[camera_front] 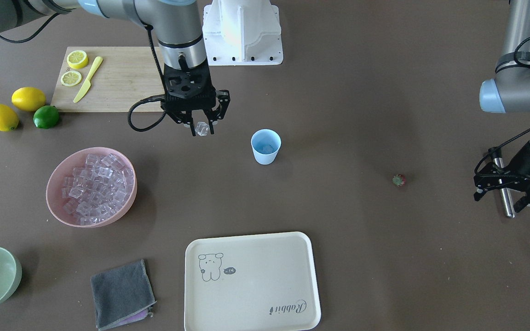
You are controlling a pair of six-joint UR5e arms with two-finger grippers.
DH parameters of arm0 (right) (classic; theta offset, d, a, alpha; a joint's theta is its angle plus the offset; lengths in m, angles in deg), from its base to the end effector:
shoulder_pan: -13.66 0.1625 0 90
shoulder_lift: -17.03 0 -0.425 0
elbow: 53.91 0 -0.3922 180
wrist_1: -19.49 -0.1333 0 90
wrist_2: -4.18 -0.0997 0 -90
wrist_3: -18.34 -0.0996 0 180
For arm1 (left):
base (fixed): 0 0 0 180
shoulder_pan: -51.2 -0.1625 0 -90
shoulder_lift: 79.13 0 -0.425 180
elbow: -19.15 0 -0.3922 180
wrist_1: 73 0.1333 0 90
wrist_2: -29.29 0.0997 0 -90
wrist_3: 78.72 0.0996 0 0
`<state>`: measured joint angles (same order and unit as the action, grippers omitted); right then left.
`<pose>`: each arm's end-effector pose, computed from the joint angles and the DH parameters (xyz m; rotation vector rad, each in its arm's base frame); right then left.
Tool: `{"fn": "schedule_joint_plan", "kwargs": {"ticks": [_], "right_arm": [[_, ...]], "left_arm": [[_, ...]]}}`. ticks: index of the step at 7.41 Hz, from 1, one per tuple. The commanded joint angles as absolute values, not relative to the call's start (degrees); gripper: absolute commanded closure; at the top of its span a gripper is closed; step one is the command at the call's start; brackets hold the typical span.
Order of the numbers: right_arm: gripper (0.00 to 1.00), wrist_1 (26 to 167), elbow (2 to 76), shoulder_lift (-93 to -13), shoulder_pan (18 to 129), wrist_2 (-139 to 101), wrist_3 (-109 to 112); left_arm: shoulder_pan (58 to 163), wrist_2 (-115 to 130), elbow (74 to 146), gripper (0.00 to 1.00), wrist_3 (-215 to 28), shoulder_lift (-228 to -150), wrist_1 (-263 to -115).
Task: Mash ice and strawberries in cup
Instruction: 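Carry the ice cube with the right gripper toward the light-blue cup, then open the right gripper to drop the ice cube into the cup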
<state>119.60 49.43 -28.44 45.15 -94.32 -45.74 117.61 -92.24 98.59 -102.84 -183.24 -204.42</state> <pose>-0.4894 -0.4389 0.1258 0.2771 -0.7967 0.0296 0.1759 -0.6058 0.5400 0.4883 0.7860 0.2073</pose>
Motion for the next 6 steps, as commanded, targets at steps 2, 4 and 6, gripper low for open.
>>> {"fn": "schedule_joint_plan", "kwargs": {"ticks": [2, 4, 6], "right_arm": [[0.96, 108.8, 36.0, -21.7, 39.1, -89.4, -52.4], [0.95, 108.7, 34.7, -21.7, 37.7, -87.9, -52.2], [0.84, 108.7, 33.8, -20.9, 37.4, -87.8, -52.2]], "left_arm": [[117.3, -92.3, 98.5, 0.03, -106.1, -184.8, -204.6], [117.3, -92.3, 99.0, 0.03, -107.3, -184.6, -204.8], [117.2, -92.3, 99.1, 0.03, -107.8, -184.5, -204.9]]}}
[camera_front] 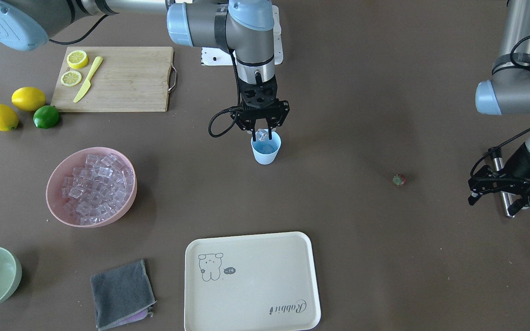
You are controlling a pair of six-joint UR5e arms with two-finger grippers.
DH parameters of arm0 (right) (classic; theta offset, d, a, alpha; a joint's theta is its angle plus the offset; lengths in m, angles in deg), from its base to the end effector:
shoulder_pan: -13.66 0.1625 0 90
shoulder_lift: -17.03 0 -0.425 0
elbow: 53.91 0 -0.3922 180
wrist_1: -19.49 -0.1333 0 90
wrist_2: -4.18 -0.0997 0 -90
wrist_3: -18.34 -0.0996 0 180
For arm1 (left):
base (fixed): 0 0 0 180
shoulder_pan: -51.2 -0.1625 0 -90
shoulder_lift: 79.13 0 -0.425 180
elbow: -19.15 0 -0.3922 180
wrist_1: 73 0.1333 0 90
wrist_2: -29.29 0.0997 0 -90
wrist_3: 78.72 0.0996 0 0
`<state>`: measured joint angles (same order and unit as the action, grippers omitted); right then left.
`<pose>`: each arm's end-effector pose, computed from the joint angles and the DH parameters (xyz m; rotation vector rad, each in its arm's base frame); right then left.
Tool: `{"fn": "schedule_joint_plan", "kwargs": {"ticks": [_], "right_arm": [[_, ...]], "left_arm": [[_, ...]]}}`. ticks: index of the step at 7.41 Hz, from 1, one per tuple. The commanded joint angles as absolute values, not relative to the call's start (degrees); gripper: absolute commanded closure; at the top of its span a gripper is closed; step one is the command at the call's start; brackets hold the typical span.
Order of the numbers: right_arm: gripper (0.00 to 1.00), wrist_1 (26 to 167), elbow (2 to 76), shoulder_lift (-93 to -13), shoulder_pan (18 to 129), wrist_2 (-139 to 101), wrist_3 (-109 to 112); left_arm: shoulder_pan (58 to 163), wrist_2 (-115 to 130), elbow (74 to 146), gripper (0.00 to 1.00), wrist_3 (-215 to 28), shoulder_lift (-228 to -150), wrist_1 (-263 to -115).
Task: Mash ice and strawberries in cup
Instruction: 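Open the right gripper to drop the ice cube into the cup, then withdraw the right arm from the cup while the left gripper reaches toward the strawberry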
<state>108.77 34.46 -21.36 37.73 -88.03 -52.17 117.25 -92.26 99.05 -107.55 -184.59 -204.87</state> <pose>-0.6096 -0.4141 0.1120 0.2949 -0.8351 0.0576 0.1831 -0.6122 0.5199 0.4880 0.8205 0.1482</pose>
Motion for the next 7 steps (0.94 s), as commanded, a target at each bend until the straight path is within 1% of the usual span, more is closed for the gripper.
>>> {"fn": "schedule_joint_plan", "kwargs": {"ticks": [1, 2, 3, 4, 5, 6, 7], "right_arm": [[0.34, 108.3, 32.7, -19.9, 37.0, -86.6, -52.7], [0.17, 107.7, 32.0, -19.4, 37.0, -86.5, -52.4], [0.04, 107.6, 32.0, -19.0, 37.1, -86.4, -52.0], [0.02, 107.7, 32.6, -18.6, 38.9, -87.2, -51.5], [0.02, 108.3, 34.2, -19.0, 43.2, -92.5, -48.6], [0.02, 111.3, 39.3, -22.7, 48.9, -99.6, -44.4], [0.02, 113.0, 47.7, -30.7, 56.0, -105.2, -34.3]], "left_arm": [[116.7, -92.2, 99.1, 0.03, -108.0, -185.2, -204.5], [116.1, -92.2, 99.4, 0.03, -108.1, -185.1, -204.6], [116.1, -92.0, 100.9, 0.03, -108.4, -185.1, -204.0], [114.7, -92.0, 103.6, 0.03, -108.8, -185.1, -203.4], [110.9, -89.6, 106.7, 0.03, -115.2, -184.6, -203.4], [103.8, -83.8, 109.6, 0.03, -118.5, -182.8, -203.3], [98.1, -78.3, 110.2, 0.03, -121.7, -181.5, -203.3]]}}
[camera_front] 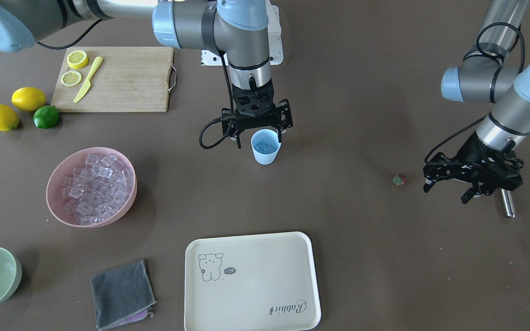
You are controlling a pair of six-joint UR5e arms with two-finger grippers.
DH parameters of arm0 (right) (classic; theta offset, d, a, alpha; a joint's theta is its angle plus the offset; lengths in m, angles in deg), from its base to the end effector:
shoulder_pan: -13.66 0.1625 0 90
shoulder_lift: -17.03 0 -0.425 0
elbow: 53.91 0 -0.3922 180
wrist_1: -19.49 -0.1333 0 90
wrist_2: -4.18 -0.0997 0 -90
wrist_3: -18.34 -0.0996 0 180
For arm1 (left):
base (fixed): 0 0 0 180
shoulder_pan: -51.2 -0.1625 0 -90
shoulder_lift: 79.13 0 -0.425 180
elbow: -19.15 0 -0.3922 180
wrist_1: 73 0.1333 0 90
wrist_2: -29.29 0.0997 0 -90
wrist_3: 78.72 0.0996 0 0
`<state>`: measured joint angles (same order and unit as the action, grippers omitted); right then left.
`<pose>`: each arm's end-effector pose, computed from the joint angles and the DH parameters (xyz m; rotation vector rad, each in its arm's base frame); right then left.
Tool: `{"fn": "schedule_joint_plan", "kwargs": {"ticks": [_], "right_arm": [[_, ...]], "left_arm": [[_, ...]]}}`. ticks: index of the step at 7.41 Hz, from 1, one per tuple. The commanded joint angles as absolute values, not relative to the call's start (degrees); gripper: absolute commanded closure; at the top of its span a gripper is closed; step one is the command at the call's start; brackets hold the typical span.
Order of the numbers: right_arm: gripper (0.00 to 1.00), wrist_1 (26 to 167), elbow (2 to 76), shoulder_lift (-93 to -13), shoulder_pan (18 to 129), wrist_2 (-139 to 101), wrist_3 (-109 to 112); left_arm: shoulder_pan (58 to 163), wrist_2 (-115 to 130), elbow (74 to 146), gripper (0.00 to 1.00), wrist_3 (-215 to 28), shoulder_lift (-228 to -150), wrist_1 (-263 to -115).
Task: Mash ice and strawberries in cup
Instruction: 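Withdraw the right arm from the cup while the left gripper reaches toward the strawberry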
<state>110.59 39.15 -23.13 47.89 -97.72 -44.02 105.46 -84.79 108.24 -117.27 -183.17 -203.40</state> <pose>-0.5150 -0.4868 0.1057 0.2971 -0.8716 0.0129 0.2854 -0.5553 0.4596 0.4981 0.8651 0.1513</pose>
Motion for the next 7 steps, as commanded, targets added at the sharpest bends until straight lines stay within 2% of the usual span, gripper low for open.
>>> {"fn": "schedule_joint_plan", "kwargs": {"ticks": [1, 2, 5, 7], "right_arm": [[0.02, 112.4, 51.1, -39.9, 63.9, -112.1, -21.9], [0.02, 112.3, 52.7, -46.3, 70.5, -115.0, -9.5], [0.02, 112.4, 52.3, -60.0, 91.0, -131.6, 16.9], [0.02, 112.3, 50.0, -64.7, 93.7, -132.6, 28.1]], "left_arm": [[96.3, -78.2, 111.9, 0.03, -125.6, -180.5, -203.2], [94.3, -77.9, 112.4, 0.03, -126.3, -177.5, -203.3], [92.6, -76.9, 111.3, 0.03, -125.7, -177.7, -201.2], [92.9, -77.0, 109.9, 0.03, -125.6, -180.1, -199.7]]}}
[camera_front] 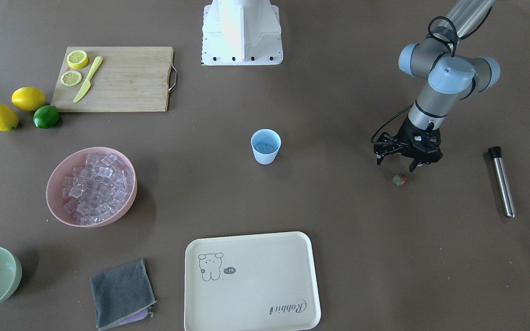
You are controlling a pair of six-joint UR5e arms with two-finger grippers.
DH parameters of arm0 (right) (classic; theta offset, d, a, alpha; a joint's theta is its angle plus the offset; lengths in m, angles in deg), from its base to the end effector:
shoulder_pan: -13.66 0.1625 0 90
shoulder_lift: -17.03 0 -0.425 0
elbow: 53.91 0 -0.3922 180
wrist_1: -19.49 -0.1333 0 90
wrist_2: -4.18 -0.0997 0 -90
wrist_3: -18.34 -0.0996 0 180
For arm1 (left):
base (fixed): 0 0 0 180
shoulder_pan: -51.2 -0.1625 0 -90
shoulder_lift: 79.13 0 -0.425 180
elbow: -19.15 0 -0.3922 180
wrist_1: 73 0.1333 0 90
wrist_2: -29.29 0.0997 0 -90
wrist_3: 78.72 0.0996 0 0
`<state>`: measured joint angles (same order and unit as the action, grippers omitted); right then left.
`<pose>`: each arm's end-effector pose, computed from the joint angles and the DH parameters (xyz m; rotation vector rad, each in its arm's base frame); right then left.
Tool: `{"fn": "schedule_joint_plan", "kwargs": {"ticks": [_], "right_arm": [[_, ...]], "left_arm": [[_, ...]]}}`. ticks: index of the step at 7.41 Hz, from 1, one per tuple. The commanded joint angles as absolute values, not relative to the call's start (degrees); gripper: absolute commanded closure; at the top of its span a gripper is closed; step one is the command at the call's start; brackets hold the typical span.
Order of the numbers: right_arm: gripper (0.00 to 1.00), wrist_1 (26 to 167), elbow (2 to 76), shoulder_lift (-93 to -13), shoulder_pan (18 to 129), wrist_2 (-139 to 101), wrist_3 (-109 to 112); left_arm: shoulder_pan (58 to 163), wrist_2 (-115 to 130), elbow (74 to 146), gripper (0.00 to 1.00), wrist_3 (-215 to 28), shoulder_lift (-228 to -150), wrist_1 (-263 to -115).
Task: Mash ice and strawberries in cup
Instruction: 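Withdraw the right arm from the cup while the left gripper reaches toward the strawberry, then close the left gripper on the red strawberry and lift it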
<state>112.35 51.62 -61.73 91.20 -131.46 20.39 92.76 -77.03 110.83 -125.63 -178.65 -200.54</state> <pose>-0.0586 -0.5528 0.4259 0.3240 -0.8223 -0.4028 0.3736 -0.4720 0.4936 0.3712 0.8049 0.1461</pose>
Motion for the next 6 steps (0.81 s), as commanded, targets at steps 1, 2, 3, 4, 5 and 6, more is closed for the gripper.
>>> {"fn": "schedule_joint_plan", "kwargs": {"ticks": [1, 2, 3, 4, 5, 6], "right_arm": [[0.02, 112.2, 48.9, -65.0, 93.8, -132.2, 28.6], [0.02, 112.2, 48.9, -65.1, 93.8, -132.2, 28.6], [0.02, 111.6, 49.0, -65.7, 93.8, -132.2, 28.4], [0.02, 111.2, 49.2, -65.7, 93.8, -132.2, 27.9], [0.02, 111.3, 49.5, -65.7, 93.7, -132.2, 27.8], [0.02, 111.2, 49.3, -65.8, 93.7, -132.2, 28.0]], "left_arm": [[93.2, -76.9, 109.1, 0.03, -125.6, -180.7, -199.6], [94.0, -76.8, 108.2, 0.03, -125.4, -181.3, -199.6], [95.4, -76.9, 107.1, 0.03, -124.5, -181.3, -199.7], [95.5, -76.8, 106.9, 0.03, -123.4, -181.6, -199.7], [95.5, -76.7, 107.0, 0.29, -123.8, -181.5, -199.7], [95.4, -76.7, 106.9, 0.45, -124.0, -181.6, -199.7]]}}
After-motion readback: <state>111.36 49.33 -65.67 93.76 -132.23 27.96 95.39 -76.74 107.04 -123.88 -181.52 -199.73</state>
